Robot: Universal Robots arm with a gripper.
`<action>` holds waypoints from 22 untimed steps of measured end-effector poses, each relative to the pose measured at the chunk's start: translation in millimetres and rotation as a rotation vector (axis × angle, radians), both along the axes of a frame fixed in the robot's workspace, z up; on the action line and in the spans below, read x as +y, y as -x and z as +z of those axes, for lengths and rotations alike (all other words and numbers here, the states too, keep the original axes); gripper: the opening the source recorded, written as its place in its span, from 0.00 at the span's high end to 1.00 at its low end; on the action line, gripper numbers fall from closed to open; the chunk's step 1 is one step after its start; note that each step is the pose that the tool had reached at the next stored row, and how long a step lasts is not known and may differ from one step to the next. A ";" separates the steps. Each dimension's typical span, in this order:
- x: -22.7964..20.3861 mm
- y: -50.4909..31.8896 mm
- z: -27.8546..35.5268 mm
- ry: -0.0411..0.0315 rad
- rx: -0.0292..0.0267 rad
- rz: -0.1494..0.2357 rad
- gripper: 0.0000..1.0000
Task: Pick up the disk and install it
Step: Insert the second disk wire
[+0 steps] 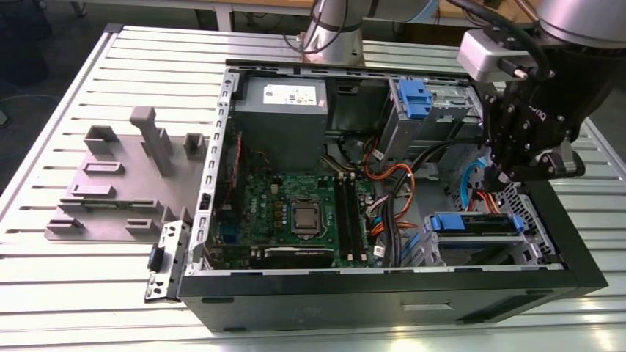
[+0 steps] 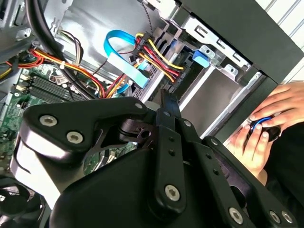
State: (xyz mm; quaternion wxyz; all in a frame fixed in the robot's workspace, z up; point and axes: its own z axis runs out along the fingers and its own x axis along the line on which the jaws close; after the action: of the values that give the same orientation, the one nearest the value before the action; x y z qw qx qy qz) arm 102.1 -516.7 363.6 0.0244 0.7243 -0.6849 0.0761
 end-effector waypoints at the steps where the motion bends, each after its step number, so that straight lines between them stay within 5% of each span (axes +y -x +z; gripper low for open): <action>1: 0.7 0.0 1.1 0.0000 0.0000 0.000 0.89; 16: 20.4 -0.1 11.6 0.0006 0.0010 0.003 0.89; 22: 21.8 -0.1 11.5 0.0087 0.0063 0.003 0.89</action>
State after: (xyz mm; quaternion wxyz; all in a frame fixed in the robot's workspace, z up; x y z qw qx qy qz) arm 102.2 -494.9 375.1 0.0296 0.7254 -0.6834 0.0768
